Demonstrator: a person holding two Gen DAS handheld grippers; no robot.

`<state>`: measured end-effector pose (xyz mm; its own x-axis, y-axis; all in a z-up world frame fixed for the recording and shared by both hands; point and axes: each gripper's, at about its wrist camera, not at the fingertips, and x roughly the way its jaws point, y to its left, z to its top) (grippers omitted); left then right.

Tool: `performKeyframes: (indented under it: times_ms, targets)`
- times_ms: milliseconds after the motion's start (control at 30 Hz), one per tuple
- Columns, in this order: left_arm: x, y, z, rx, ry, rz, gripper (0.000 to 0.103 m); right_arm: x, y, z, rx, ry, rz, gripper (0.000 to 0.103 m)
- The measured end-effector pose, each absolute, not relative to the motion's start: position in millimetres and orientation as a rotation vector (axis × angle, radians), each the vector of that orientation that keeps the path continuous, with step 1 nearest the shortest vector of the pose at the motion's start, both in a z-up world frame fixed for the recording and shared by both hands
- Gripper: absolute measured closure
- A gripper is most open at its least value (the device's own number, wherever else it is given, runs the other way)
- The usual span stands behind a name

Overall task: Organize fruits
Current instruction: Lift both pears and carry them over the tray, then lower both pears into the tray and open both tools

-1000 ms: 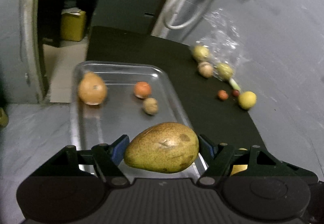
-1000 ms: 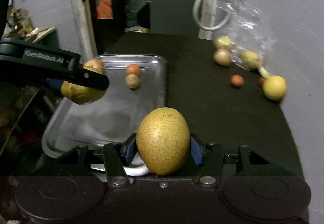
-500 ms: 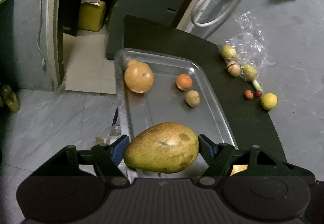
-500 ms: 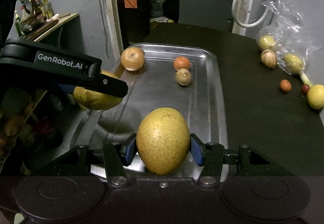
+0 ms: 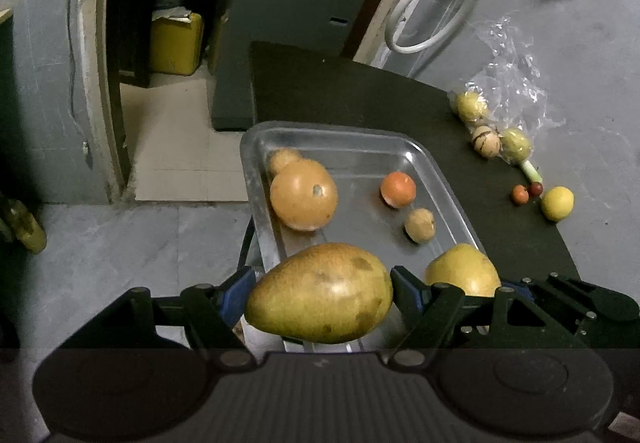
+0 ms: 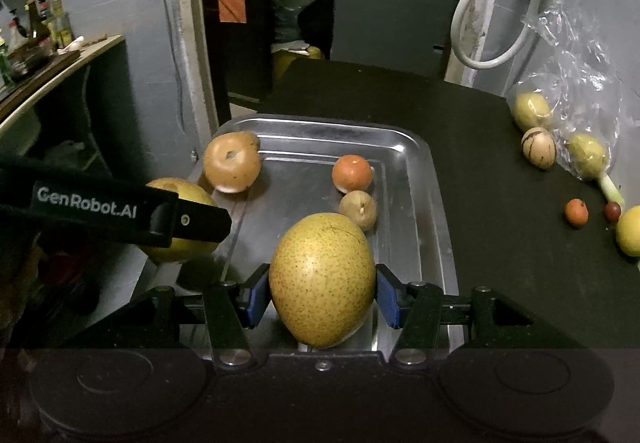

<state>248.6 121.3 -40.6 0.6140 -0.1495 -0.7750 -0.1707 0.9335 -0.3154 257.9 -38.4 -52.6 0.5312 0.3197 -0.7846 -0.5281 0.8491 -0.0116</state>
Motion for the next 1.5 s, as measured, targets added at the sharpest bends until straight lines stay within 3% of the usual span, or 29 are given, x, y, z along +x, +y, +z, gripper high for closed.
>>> performKeyframes:
  times_ms: [167, 333, 767, 1000, 1500]
  targets:
    - [263.9, 121.5, -40.7, -0.356, 0.906, -0.002, 0.027, 267.2, -31.8, -56.9, -0.259, 0.880, 0.492, 0.047]
    - [276.2, 117.7, -33.7, -0.308, 0.866, -0.027, 0.041, 266.6, -28.2, -60.1, -0.253, 0.885, 0.480, 0.047]
    - [285.9, 121.6, -38.8, -0.326, 0.884, -0.023, 0.041, 265.1, -26.9, -64.5, -0.252, 0.905, 0.481, 0.047]
    - [281.9, 119.9, -36.7, -0.316, 0.889, -0.017, 0.033, 264.1, -30.4, -58.5, -0.255, 0.877, 0.473, 0.045]
    - [263.0, 104.5, -13.4, -0.289, 0.836, -0.014, 0.005, 238.9, -50.2, -34.6, -0.220, 0.829, 0.454, 0.012]
